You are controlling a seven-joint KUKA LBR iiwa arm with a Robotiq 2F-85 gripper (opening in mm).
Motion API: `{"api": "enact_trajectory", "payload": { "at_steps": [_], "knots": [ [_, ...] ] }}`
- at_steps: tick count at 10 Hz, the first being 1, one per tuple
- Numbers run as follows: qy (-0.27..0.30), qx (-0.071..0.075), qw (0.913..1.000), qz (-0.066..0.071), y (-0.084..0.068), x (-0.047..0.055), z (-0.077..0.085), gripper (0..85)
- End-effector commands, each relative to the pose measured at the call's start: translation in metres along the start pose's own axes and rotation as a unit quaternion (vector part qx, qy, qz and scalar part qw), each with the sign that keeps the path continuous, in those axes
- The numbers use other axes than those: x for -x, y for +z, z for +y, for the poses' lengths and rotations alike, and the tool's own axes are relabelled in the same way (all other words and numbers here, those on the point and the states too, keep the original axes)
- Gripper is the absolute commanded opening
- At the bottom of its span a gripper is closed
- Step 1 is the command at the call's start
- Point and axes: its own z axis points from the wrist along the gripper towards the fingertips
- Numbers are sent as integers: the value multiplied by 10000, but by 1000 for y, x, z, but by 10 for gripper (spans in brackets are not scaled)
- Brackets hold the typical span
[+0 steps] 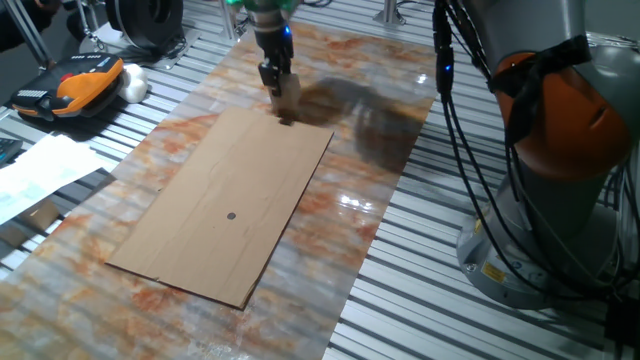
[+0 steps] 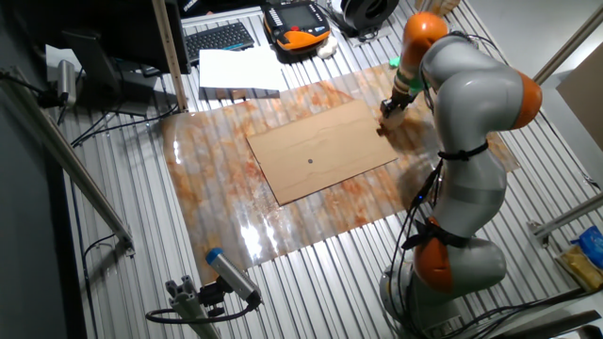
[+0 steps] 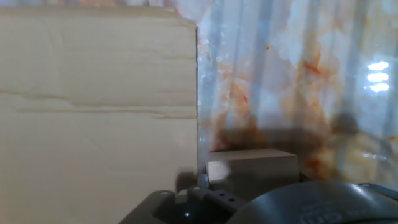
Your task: Grab the block and place it at the designated location
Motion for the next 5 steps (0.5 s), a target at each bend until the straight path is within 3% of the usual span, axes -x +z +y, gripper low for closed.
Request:
{"api": "enact_trajectory", "payload": {
  "at_steps": [1, 3, 5],
  "knots": [
    [120, 130, 9998, 12, -24, -1, 6, 0],
    [411, 272, 9988, 61, -43, -1, 27, 0],
    [710, 303, 9969, 129, -56, -1, 56, 0]
  ]
}}
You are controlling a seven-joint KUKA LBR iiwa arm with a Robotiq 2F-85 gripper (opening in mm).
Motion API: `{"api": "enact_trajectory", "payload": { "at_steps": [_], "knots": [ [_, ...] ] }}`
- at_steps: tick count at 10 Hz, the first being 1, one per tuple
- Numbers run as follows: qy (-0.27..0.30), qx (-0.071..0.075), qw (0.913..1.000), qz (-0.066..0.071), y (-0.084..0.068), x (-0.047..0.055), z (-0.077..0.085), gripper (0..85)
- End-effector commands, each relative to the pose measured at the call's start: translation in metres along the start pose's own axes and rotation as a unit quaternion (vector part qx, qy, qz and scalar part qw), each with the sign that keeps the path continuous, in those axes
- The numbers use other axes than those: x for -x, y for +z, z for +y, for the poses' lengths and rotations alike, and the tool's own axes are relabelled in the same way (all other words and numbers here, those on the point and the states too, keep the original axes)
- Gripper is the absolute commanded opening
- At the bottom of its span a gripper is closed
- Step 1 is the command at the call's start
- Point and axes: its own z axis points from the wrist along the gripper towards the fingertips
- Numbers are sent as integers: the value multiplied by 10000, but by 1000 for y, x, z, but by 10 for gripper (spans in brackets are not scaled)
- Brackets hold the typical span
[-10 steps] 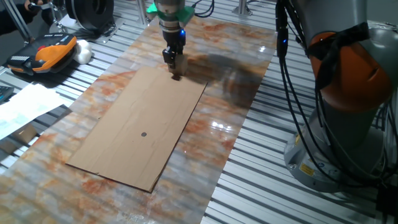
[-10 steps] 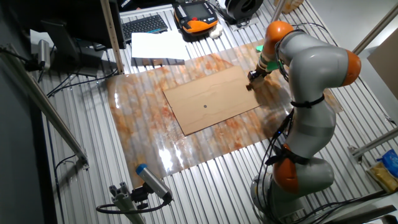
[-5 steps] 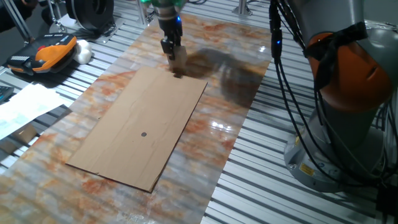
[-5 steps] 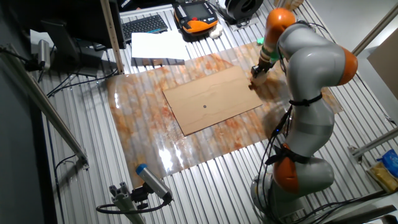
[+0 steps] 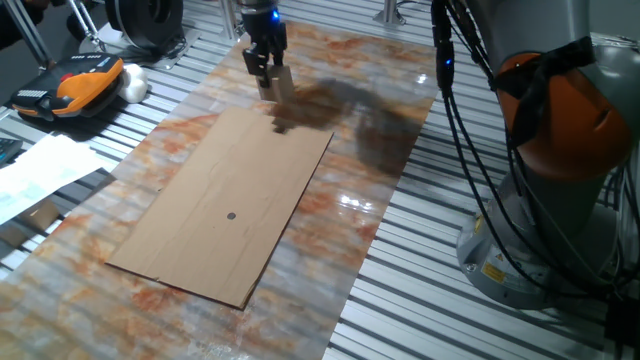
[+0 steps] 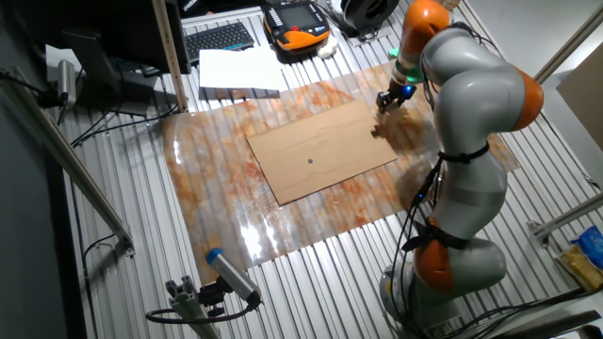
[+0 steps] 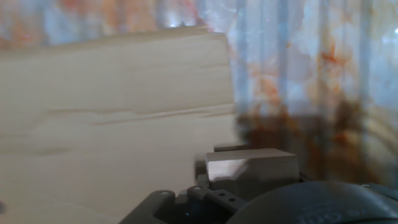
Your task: Grab the block and place it at the designated location
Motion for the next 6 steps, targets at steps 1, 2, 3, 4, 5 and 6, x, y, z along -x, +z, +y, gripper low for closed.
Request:
{"api": "enact_trajectory", "payload": {
  "at_steps": [1, 2, 3, 4, 5, 6],
  "knots": [
    [190, 36, 9998, 2, -4, -5, 31, 0],
    [387, 21, 9992, -39, -4, -10, 49, 0],
    [600, 68, 9982, -69, -4, -16, 65, 0],
    [834, 170, 9963, -107, -2, -23, 79, 0],
    [978, 163, 9950, -139, 0, -30, 90, 0],
    [1084, 210, 9938, -142, 0, -34, 96, 0]
  ]
}}
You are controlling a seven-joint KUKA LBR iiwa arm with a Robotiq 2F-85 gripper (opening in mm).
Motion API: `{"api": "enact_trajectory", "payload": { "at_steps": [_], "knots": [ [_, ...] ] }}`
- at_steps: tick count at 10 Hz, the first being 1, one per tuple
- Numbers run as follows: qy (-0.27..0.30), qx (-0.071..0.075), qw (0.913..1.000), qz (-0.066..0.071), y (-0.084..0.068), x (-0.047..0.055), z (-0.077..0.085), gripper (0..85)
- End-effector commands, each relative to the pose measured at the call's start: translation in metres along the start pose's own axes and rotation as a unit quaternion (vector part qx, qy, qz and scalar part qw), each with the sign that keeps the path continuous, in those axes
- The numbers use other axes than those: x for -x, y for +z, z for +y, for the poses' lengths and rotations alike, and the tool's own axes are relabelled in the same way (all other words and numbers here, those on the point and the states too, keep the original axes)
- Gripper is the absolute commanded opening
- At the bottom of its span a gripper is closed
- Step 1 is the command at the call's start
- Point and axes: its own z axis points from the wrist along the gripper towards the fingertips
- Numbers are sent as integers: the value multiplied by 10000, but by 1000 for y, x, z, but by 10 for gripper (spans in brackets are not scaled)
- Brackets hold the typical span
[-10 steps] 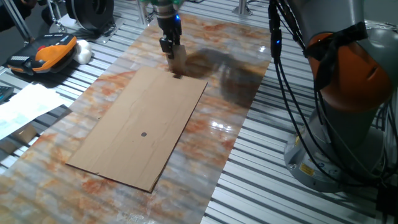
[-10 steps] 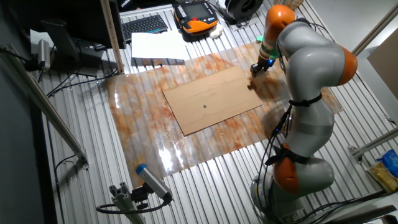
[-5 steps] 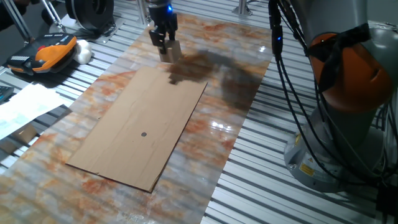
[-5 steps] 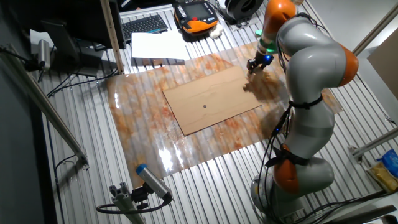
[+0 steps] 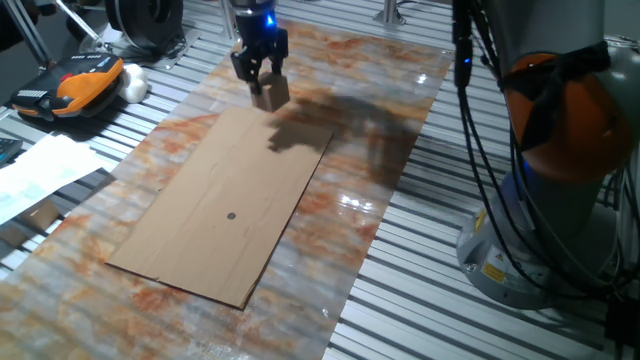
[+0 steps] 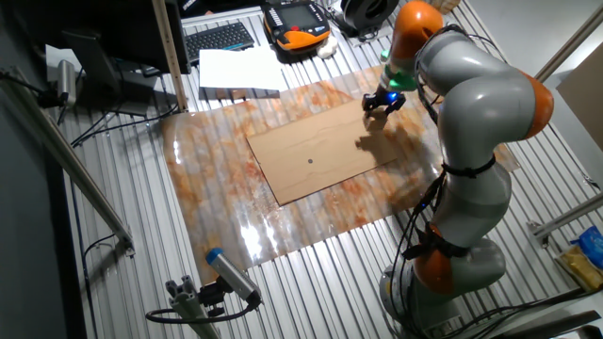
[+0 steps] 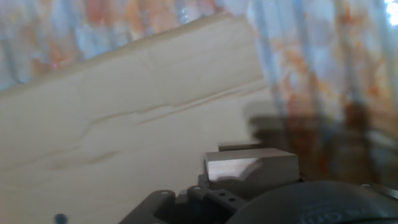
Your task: Grab the block and place it at the designated location
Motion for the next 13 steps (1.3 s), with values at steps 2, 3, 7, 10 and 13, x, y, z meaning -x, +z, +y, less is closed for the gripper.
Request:
{"api": "enact_trajectory", "payload": {
  "at_steps": [2, 3, 7, 10, 13],
  "knots": [
    [116, 42, 9999, -50, 5, -16, 40, 0],
    [171, 31, 9998, -40, 8, -25, 45, 0],
    [503, 132, 9986, -8, 14, -36, 51, 0],
    [535, -252, 9977, -340, 14, -36, 51, 0],
    [273, -445, 9981, -326, 14, -36, 51, 0]
  ]
}}
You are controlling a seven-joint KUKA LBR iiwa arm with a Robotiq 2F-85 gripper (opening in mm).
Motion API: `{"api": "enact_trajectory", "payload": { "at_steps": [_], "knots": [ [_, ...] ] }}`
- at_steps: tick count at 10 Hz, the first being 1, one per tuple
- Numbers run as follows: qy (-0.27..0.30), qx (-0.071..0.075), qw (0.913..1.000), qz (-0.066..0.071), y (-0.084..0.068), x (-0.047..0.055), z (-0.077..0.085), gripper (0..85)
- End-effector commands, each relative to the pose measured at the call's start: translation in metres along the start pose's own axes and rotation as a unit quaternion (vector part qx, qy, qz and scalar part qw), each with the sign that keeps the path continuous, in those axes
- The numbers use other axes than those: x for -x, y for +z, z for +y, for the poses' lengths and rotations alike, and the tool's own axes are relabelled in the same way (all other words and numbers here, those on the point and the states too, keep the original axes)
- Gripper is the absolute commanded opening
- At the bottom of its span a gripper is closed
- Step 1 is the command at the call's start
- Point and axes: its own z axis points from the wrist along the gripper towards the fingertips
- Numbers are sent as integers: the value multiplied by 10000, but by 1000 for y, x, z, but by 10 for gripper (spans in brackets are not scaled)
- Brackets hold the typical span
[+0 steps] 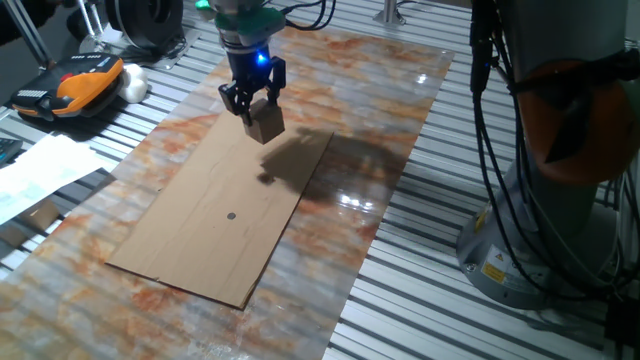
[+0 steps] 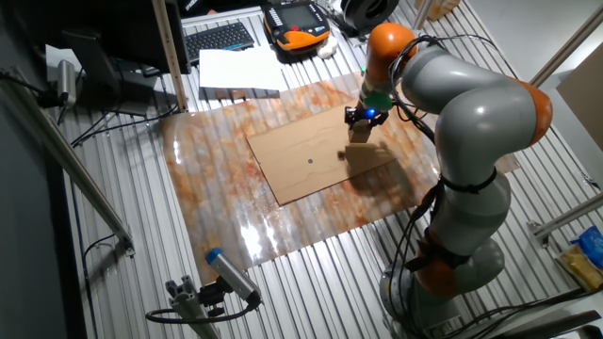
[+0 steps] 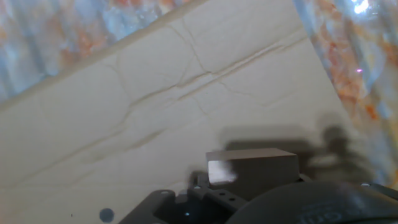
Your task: Grab the block and place it at the designated location
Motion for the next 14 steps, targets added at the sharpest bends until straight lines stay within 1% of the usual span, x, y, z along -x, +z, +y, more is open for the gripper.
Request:
{"api": "enact_trajectory", "payload": {
  "at_steps": [1, 2, 3, 4, 5, 6, 8, 9, 10, 11, 12, 13, 14],
  "knots": [
    [-42, 54, 10000, 63, 0, 0, 0, 0],
    [-127, 105, 9998, 131, 0, 0, 0, 0],
    [-173, 89, 9997, 119, 0, 0, 0, 0],
    [-157, 158, 9997, 132, 0, 0, 0, 0],
    [-164, 158, 9997, 132, 0, 0, 0, 0],
    [-141, 204, 9996, 160, 0, 0, 0, 0],
    [-3, 184, 9995, 271, 0, 0, 0, 0],
    [130, 273, 9990, 327, -1, 0, 3, 0],
    [200, 301, 9985, 421, -9, -1, 18, 0],
    [191, 255, 9984, 471, -17, 0, 31, 0],
    [164, 185, 9986, 478, -22, -1, 42, 0],
    [156, 169, 9986, 473, -25, -3, 50, 0],
    [106, 67, 9989, 457, -26, -8, 59, 0]
  ]
}}
